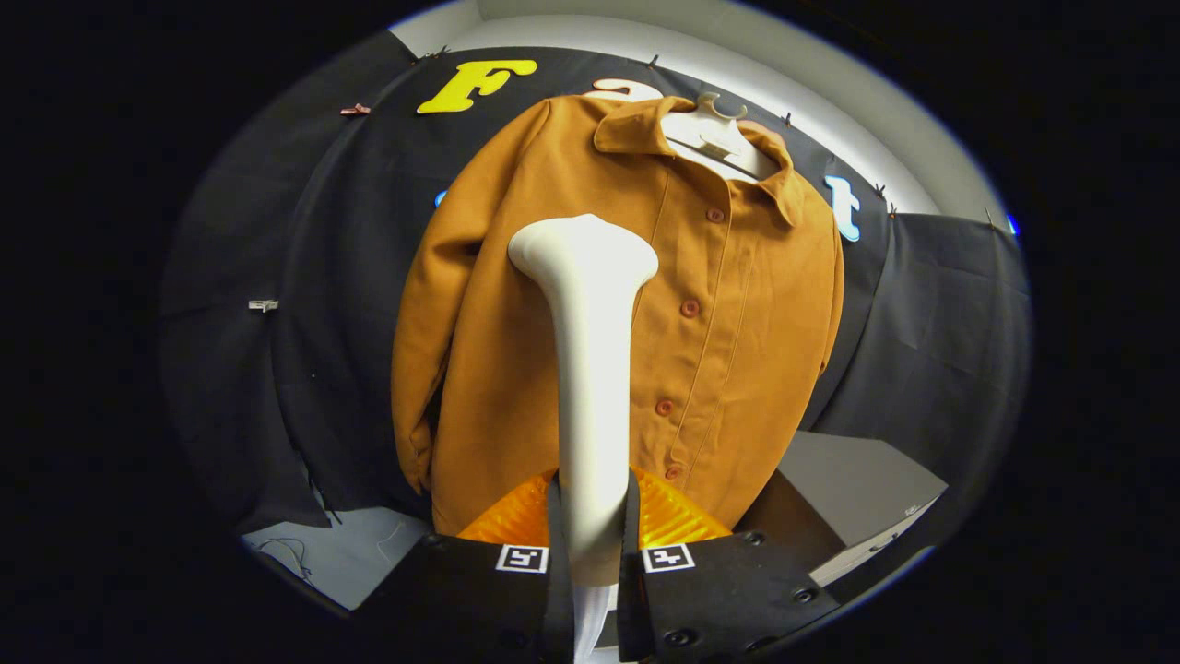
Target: Iron the clothes twice with a garment steamer, once on the left side and once on the right side.
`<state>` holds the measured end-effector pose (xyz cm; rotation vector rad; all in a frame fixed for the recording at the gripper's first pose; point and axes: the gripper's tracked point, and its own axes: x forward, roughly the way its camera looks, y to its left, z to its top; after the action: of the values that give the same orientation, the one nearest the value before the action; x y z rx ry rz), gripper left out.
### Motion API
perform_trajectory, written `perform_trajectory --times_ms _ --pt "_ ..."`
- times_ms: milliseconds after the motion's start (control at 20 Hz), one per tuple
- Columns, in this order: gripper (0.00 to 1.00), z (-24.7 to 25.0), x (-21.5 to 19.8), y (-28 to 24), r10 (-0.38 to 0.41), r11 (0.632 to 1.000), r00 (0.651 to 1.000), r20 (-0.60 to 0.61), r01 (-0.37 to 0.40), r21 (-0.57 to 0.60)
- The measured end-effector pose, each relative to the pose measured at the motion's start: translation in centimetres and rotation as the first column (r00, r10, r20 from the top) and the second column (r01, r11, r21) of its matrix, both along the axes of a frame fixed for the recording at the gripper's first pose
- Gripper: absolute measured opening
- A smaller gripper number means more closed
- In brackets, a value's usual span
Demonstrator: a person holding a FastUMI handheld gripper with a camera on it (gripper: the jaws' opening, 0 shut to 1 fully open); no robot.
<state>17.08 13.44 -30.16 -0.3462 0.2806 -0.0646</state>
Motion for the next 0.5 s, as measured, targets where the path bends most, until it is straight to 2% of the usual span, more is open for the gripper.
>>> perform_trajectory --times_ms 500 --pt "0.22 -6.0 -2.3 -2.5 -0.031 0.999 0.992 -0.125 0.029 -0.021"
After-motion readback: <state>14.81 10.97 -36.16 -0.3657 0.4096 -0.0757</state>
